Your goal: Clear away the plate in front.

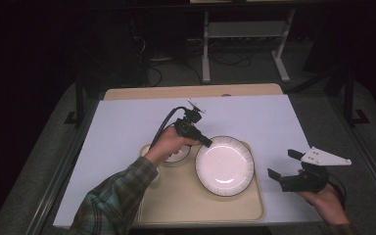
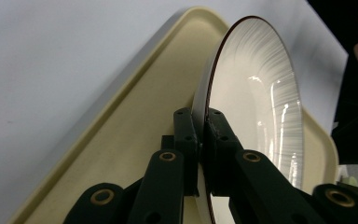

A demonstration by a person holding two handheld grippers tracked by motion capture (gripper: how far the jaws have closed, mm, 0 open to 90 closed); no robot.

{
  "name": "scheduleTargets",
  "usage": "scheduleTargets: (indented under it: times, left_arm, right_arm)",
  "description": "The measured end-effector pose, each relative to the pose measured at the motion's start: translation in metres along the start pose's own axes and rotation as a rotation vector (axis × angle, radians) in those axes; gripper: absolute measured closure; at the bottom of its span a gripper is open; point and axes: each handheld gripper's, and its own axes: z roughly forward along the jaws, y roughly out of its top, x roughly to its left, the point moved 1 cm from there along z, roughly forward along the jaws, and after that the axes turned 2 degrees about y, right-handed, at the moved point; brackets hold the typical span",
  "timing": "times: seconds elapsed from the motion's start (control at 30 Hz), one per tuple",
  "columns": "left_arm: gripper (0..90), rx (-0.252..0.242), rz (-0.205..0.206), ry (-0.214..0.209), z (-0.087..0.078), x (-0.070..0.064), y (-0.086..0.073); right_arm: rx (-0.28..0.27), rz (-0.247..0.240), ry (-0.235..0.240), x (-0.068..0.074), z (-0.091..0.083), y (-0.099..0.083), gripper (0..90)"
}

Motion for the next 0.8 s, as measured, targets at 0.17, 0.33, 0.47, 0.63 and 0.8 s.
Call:
scheduleTargets:
  times: [0.17, 0.33, 0.47, 0.63, 0.8]
  left_arm:
    - [86.3, 0.043, 0.015, 0.073, 0.005, 0.001, -0.001]
    - [85.5, 0.069, 0.024, 0.104, 0.009, 0.001, -0.001]
    - [84.3, 0.09, 0.025, 0.129, 0.013, 0.003, -0.002]
    - [83.8, 0.095, 0.024, 0.139, 0.015, 0.004, -0.002]
    - [83.5, 0.097, 0.033, 0.16, 0.016, 0.004, -0.002]
  right_arm:
    - [0.001, 0.0, -0.001, 0.0, 0.001, 0.0, 0.0]
    - [0.004, -0.002, 0.0, 0.0, 0.001, 0.0, 0.0]
    - [0.004, -0.002, 0.001, 0.0, 0.001, 0.0, 0.0]
    - [0.003, -0.001, 0.0, 0.0, 0.0, 0.0, 0.0]
    - [0.002, -0.001, 0.0, 0.0, 0.0, 0.0, 0.0]
